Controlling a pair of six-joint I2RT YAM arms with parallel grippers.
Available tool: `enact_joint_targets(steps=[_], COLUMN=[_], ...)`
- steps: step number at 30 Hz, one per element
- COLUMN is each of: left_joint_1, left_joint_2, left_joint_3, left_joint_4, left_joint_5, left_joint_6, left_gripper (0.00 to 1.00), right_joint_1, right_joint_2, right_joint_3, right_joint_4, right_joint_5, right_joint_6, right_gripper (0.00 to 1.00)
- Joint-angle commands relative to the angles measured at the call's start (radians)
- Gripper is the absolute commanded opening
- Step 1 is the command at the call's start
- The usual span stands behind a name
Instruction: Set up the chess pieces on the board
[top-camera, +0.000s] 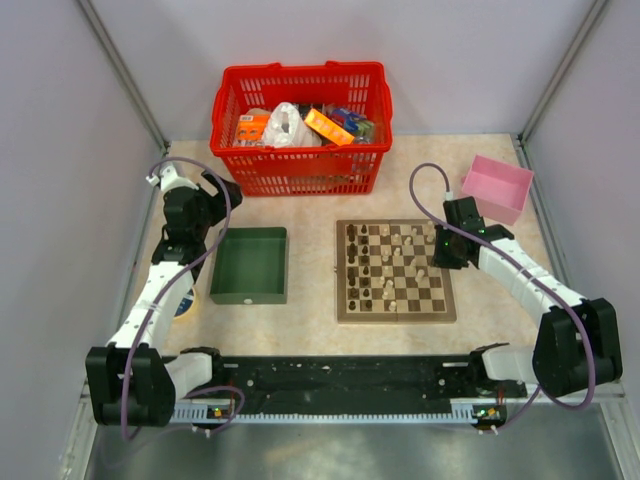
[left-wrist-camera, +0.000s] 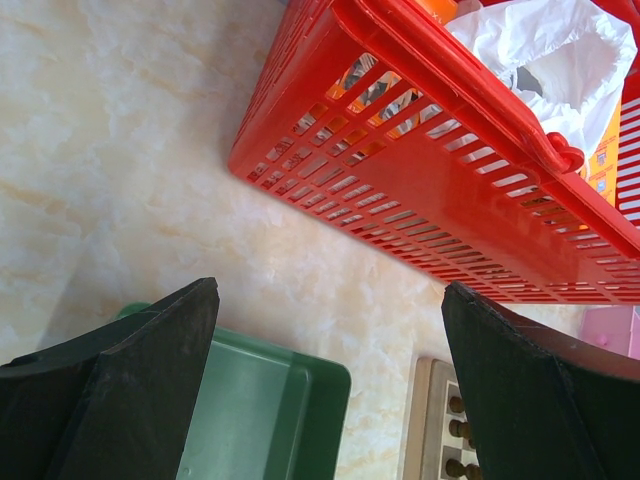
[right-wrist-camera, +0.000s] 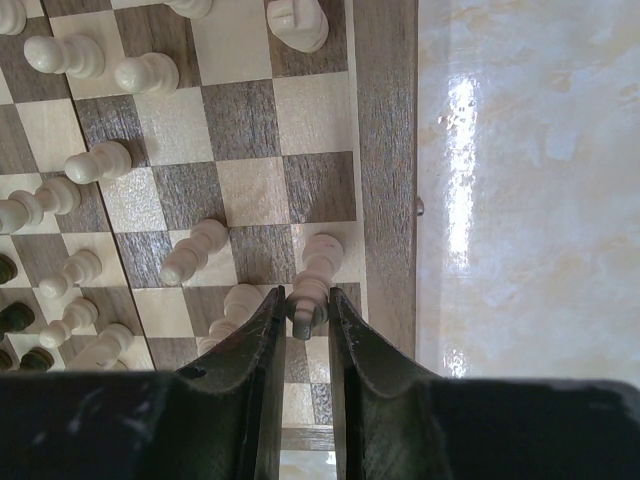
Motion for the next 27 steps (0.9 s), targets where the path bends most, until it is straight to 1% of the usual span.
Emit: enact_joint_targets(steps=[1, 7, 10, 14, 16, 18, 21, 27], left_joint_1=[0.004, 0.006, 0.006, 0.006, 0.006, 0.004, 0.007, 0.006], left_joint_2=[0.005, 0.007, 0.003, 0.008, 0.01, 0.01, 0.005, 0.0], left_joint_3=[-0.002, -0.003, -0.002, -0.005, -0.002, -0.003, -0.005, -0.011], left_joint_4=[0.072, 0.075, 0.071, 0.075, 0.077, 0.078, 0.077, 0.08], left_joint_5=[0.012, 0.015, 0.009, 0.013, 0.018, 0.018, 0.016, 0.012], left_joint_6=[-0.01, -0.01, -0.005, -0.007, -0.01, -0.01, -0.008, -0.01], left_gripper=[0.99, 0.99, 0.99, 0.99, 0.99, 0.99, 0.99, 0.99], right_joint_1=[-0.008, -0.008, -0.01, -0.01, -0.01, -0.01, -0.008, -0.005], right_joint_2=[-0.025, 0.004, -0.008, -0.014, -0.016, -0.022, -0.042, -0.105], right_joint_3=[0.007, 0.002, 0.005, 0.036, 0.057, 0.08, 0.114, 0.168], right_joint_4=[0.001, 0.012, 0.012, 0.006, -0.002, -0.01, -0.026, -0.046], right_joint_5=[0.016, 0.008, 0.016, 0.014, 0.011, 0.005, 0.01, -0.013], right_joint_6=[-0.013, -0.008, -0.01, -0.017, -0.022, -0.03, -0.04, -0.016], right_gripper=[0.14, 0.16, 0.22, 0.28, 0.35, 0.37, 0.44, 0.48])
